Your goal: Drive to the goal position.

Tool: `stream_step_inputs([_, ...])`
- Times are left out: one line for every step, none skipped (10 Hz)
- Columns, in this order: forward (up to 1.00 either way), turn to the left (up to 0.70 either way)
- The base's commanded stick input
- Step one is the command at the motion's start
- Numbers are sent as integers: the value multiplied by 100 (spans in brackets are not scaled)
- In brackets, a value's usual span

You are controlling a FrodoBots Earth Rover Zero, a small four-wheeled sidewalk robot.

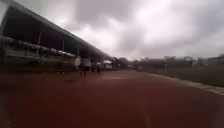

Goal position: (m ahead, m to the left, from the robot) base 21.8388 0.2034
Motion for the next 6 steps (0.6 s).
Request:
stream_step_inputs([50,2])
stream_step_inputs([50,2])
stream_step_inputs([50,2])
stream_step_inputs([50,2])
stream_step_inputs([50,2])
stream_step_inputs([50,2])
